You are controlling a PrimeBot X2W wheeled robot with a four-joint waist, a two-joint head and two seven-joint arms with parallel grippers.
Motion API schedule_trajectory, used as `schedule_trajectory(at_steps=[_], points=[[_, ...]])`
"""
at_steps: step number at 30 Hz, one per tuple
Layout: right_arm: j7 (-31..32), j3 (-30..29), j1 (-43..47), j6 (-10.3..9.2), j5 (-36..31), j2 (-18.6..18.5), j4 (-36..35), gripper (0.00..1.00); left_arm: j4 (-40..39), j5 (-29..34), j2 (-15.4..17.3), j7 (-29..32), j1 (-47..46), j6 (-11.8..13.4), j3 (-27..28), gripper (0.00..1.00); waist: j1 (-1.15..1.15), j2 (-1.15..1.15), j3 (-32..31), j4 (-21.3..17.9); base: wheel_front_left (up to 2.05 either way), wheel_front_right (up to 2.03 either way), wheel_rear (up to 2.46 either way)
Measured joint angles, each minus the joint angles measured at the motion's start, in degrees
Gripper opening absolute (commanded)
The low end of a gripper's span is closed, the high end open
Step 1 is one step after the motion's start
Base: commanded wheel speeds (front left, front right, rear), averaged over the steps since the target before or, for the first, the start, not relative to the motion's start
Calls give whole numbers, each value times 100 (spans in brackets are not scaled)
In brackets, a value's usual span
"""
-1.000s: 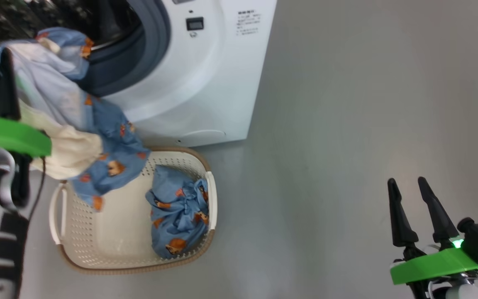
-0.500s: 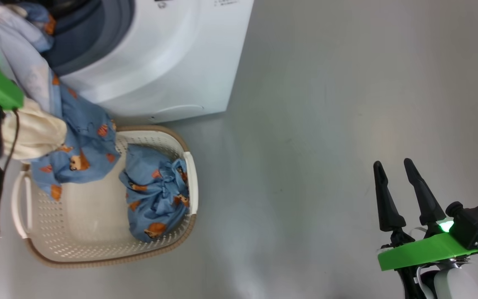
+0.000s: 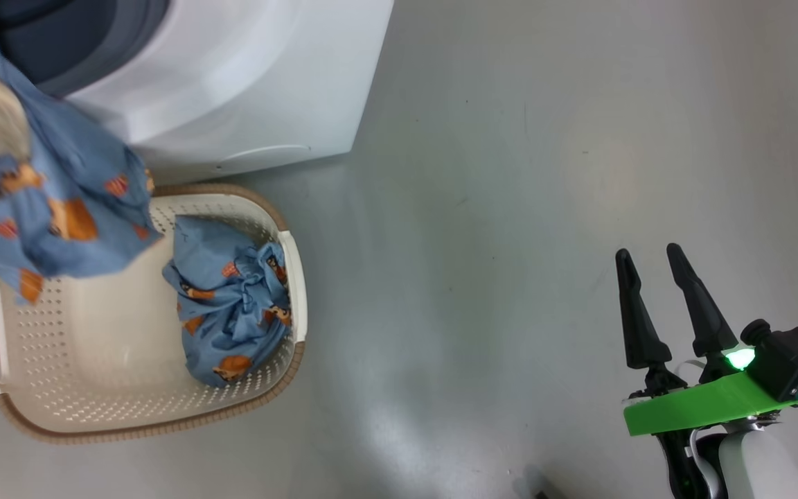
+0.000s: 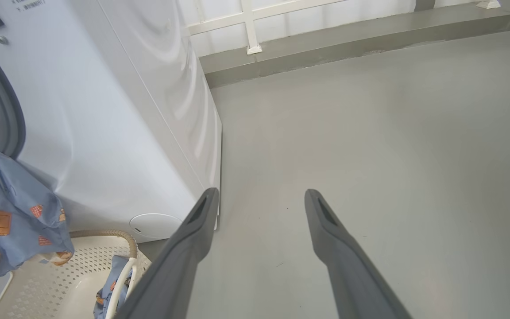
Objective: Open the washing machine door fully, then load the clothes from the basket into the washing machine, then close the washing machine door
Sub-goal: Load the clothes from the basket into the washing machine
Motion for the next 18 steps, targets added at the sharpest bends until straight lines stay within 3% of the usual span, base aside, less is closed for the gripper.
schedule_trajectory(at_steps=[3,6,12,17,18], points=[[0,0,-45,0,4,2,-8,100,-642,254,-33,-5,9,2,438,0,0,0,78,-14,0,0,0],[0,16,-123,0,5,3,-27,100,-799,495,-98,-9,109,2,664,0,0,0,117,-36,0,0,0],[0,82,-120,0,41,3,-27,100,-75,687,-213,-8,319,0,632,0,0,0,97,-79,0,0,0],[0,108,-115,0,101,4,-23,100,545,626,-187,-8,237,0,258,0,0,0,51,-105,0,0,0],[0,107,-113,0,101,4,-21,100,727,576,-185,-8,190,-1,180,15,0,0,39,-104,0,0,0]])
